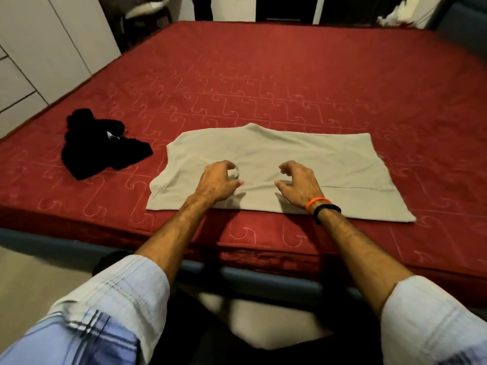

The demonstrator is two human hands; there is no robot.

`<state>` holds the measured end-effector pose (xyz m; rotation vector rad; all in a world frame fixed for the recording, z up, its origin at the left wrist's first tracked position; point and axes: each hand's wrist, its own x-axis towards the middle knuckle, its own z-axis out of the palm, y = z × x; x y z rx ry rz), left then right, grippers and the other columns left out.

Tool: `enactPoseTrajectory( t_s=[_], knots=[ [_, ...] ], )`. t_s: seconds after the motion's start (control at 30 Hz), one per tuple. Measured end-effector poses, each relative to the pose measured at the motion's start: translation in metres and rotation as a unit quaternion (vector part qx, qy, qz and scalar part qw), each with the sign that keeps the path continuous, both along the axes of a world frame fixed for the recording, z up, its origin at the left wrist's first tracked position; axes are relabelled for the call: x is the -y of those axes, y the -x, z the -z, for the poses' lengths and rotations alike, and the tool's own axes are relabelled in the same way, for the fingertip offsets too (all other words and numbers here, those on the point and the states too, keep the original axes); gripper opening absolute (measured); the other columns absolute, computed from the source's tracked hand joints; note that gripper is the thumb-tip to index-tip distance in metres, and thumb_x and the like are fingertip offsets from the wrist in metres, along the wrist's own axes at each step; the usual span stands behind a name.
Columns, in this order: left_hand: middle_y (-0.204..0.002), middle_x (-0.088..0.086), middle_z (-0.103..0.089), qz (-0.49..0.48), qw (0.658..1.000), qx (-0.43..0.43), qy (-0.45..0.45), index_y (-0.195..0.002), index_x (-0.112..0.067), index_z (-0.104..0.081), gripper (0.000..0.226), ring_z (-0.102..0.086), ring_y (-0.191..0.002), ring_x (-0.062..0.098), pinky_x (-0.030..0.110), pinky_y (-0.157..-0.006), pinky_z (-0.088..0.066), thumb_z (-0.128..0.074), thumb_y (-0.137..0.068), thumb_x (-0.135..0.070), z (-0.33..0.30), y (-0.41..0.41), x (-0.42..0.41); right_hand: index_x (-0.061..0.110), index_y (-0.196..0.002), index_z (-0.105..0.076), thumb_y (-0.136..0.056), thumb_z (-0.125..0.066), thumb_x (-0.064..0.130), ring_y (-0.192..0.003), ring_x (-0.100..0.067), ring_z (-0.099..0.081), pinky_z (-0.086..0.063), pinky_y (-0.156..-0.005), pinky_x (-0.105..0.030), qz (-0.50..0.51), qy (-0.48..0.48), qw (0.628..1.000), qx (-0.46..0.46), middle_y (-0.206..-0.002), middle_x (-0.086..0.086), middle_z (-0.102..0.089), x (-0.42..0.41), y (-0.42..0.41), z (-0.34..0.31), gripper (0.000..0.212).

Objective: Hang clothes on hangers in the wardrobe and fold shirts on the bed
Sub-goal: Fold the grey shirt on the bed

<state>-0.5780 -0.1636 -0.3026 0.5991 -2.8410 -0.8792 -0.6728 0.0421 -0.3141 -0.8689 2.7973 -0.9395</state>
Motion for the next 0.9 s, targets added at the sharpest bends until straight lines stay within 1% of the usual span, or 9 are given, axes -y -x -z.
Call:
enactPoseTrajectory(
  t_s=[0.1,0.2,0.43,0.53,0.63,0.7,0.77,0.83,0.9],
  knots=[
    [-0.132,0.004,-0.063,0.024,1.0,0.009,-0.004,-0.132,-0.012,-0.059,0.055,-0.064,-0.112,0.019,0.034,-0.101,-0.047,-0.075,-0.085,-0.035,-0.008,0.022,-0.018,0.008,-0.128,-0.056,-0.088,-0.068,0.023,-0.117,-0.023,-0.057,-0.045,-0.1,-0.032,0.03,0.01,1.0,0.001,-0.124,-0.007,-0.063,-0.024,0.014,-0.002,0.044],
    [-0.133,0.004,-0.062,0.036,0.999,0.01,-0.016,-0.132,-0.011,-0.058,0.053,-0.065,-0.111,0.018,0.031,-0.1,-0.047,-0.074,-0.086,-0.034,-0.011,0.048,-0.029,0.009,-0.125,-0.058,-0.088,-0.068,0.023,-0.115,-0.022,-0.058,-0.045,-0.099,-0.031,0.043,-0.001,0.999,-0.004,-0.123,-0.006,-0.064,-0.042,0.032,-0.002,0.04],
    [-0.129,0.005,-0.064,0.075,0.997,0.009,-0.016,-0.13,-0.011,-0.06,0.048,-0.065,-0.109,0.019,0.036,-0.101,-0.049,-0.072,-0.089,-0.034,-0.007,0.134,-0.047,0.009,-0.124,-0.059,-0.091,-0.066,0.021,-0.111,-0.021,-0.06,-0.044,-0.094,-0.027,0.1,-0.022,0.995,-0.011,-0.123,-0.007,-0.063,-0.072,0.098,-0.002,0.036],
    [-0.128,0.004,-0.066,0.082,0.997,0.001,-0.003,-0.128,-0.012,-0.062,0.044,-0.064,-0.11,0.02,0.036,-0.101,-0.049,-0.069,-0.091,-0.034,-0.003,0.174,-0.05,0.01,-0.123,-0.06,-0.092,-0.064,0.021,-0.111,-0.022,-0.06,-0.048,-0.096,-0.033,0.124,-0.04,0.991,-0.023,-0.122,-0.007,-0.064,-0.078,0.136,-0.002,0.033],
    [-0.124,0.005,-0.067,0.085,0.996,-0.013,0.027,-0.125,-0.012,-0.063,0.036,-0.064,-0.109,0.021,0.036,-0.098,-0.049,-0.065,-0.094,-0.031,0.002,0.214,-0.053,0.011,-0.125,-0.059,-0.094,-0.06,0.022,-0.116,-0.025,-0.056,-0.047,-0.1,-0.038,0.131,-0.082,0.987,-0.039,-0.124,-0.008,-0.063,-0.079,0.175,-0.001,0.033],
    [-0.122,0.007,-0.067,0.086,0.994,-0.011,0.068,-0.124,-0.012,-0.064,0.033,-0.063,-0.109,0.024,0.039,-0.098,-0.049,-0.063,-0.096,-0.028,0.008,0.241,-0.052,0.012,-0.127,-0.058,-0.097,-0.055,0.023,-0.119,-0.027,-0.054,-0.044,-0.102,-0.041,0.133,-0.109,0.984,-0.052,-0.126,-0.008,-0.062,-0.077,0.2,0.004,0.032],
    [-0.118,0.009,-0.068,0.083,0.99,-0.005,0.117,-0.118,-0.013,-0.066,0.028,-0.062,-0.106,0.026,0.041,-0.096,-0.05,-0.063,-0.095,-0.028,0.018,0.263,-0.047,0.012,-0.127,-0.057,-0.099,-0.05,0.024,-0.117,-0.027,-0.052,-0.043,-0.102,-0.042,0.128,-0.143,0.978,-0.079,-0.125,-0.008,-0.06,-0.075,0.222,0.012,0.031],
    [-0.115,0.007,-0.067,0.085,0.982,0.011,0.167,-0.112,-0.017,-0.067,0.027,-0.061,-0.104,0.026,0.041,-0.094,-0.05,-0.067,-0.092,-0.035,0.028,0.278,-0.041,0.012,-0.125,-0.056,-0.1,-0.048,0.025,-0.115,-0.027,-0.051,-0.042,-0.1,-0.041,0.108,-0.173,0.973,-0.106,-0.125,-0.007,-0.059,-0.073,0.241,0.021,0.03],
    [-0.116,0.005,-0.064,0.091,0.976,0.023,0.196,-0.112,-0.021,-0.068,0.03,-0.057,-0.107,0.026,0.04,-0.092,-0.043,-0.068,-0.089,-0.041,0.039,0.287,-0.038,0.012,-0.125,-0.057,-0.1,-0.05,0.028,-0.114,-0.028,-0.052,-0.041,-0.1,-0.042,0.093,-0.193,0.97,-0.117,-0.125,-0.007,-0.058,-0.073,0.258,0.03,0.031]
  ],
)
